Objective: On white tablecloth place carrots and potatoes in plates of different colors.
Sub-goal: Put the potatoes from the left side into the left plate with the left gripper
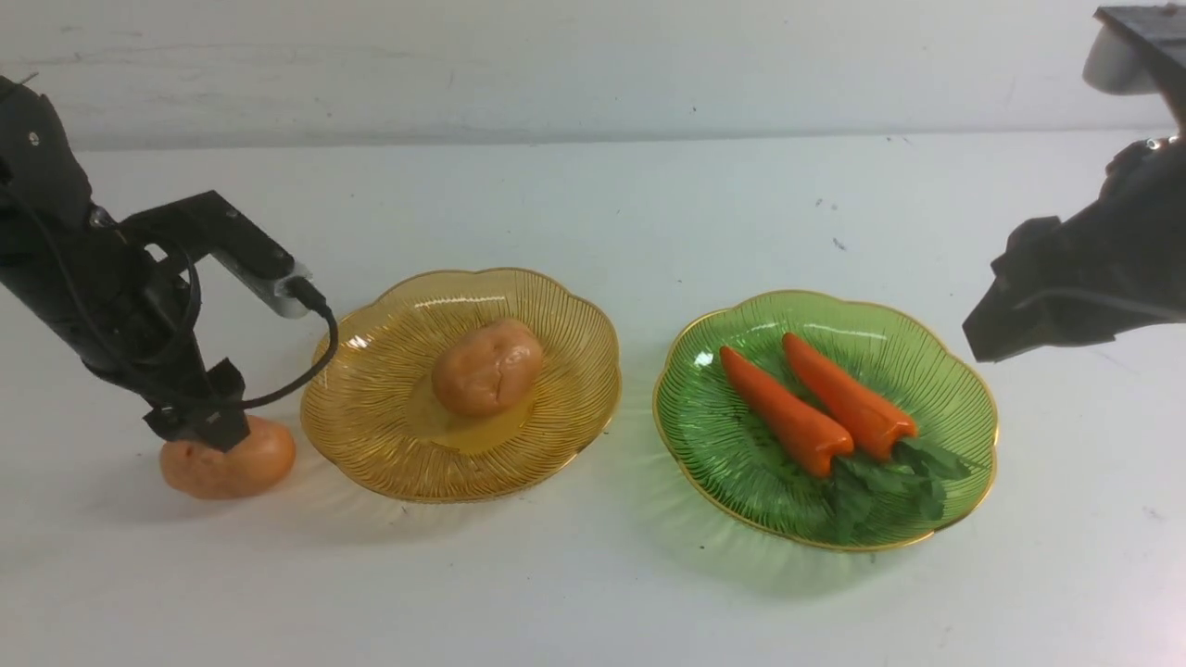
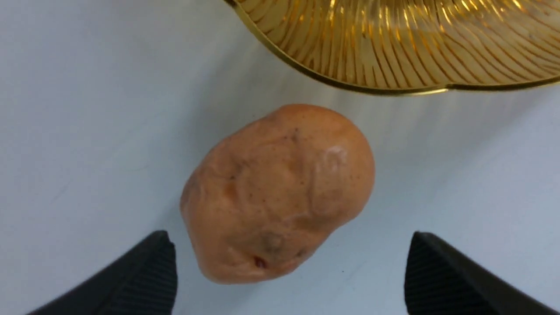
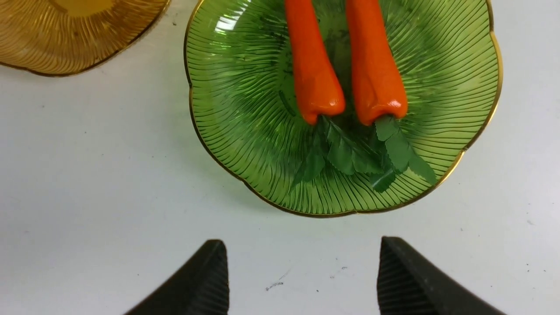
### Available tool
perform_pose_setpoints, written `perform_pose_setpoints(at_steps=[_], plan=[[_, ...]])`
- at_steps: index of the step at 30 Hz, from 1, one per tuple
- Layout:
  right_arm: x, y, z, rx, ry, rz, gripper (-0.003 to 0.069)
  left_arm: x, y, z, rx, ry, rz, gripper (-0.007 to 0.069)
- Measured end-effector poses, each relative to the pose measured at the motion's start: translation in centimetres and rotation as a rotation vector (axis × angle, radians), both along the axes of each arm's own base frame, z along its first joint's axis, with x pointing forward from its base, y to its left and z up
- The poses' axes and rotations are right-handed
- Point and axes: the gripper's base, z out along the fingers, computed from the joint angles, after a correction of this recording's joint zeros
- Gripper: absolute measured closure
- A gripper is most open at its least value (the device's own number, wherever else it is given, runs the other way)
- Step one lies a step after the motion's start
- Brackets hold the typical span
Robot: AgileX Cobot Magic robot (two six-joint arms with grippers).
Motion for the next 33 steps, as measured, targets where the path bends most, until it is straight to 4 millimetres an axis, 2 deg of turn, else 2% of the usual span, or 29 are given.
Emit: perform_pose_setpoints(at_steps=[5, 10, 12, 15, 21, 23, 25, 28, 31, 32, 33], plan=[[0.0, 0.0, 0.0, 0.0, 0.0, 0.002, 0.0237, 1.0, 0.2, -3.6, 0.016, 0.089, -0.054, -0.0001], [0.0, 0.0, 0.0, 0.0, -0.001, 0.003, 0.0237, 1.8, 0.4, -4.7, 0.033, 0.077, -0.06, 0.0025], [0.0, 0.0, 0.0, 0.002, 0.0, 0.003, 0.0237, 1.8, 0.3, -5.9, 0.023, 0.121, -0.06, 0.0038], [0.0, 0.0, 0.0, 0.002, 0.0, 0.003, 0.0237, 1.8, 0.3, -6.7, 0.016, 0.147, -0.053, 0.0067], [0.0, 0.0, 0.0, 0.002, 0.0, 0.003, 0.0237, 1.6, 0.3, -6.8, 0.006, 0.179, -0.02, 0.0132], [0.0, 0.0, 0.0, 0.002, 0.0, 0.003, 0.0237, 1.5, 0.4, -5.9, 0.014, 0.231, -0.004, 0.0186], [0.0, 0.0, 0.0, 0.002, 0.0, 0.003, 0.0237, 1.6, 0.6, -4.3, 0.033, 0.256, 0.015, 0.0198], [0.0, 0.0, 0.0, 0.003, 0.0, 0.003, 0.0237, 2.8, 0.9, 0.4, 0.045, 0.147, 0.13, 0.0208], [0.0, 0.0, 0.0, 0.003, 0.0, 0.003, 0.0237, 3.4, 0.2, 4.9, -0.086, 0.02, 0.312, 0.0208], [0.0, 0.0, 0.0, 0.003, 0.0, 0.003, 0.0237, 3.5, 0.1, 5.0, -0.1, 0.018, 0.322, 0.0208], [0.0, 0.1, 0.0, 0.005, 0.001, 0.003, 0.0237, 3.6, -0.8, 5.9, -0.191, 0.009, 0.364, 0.0208]])
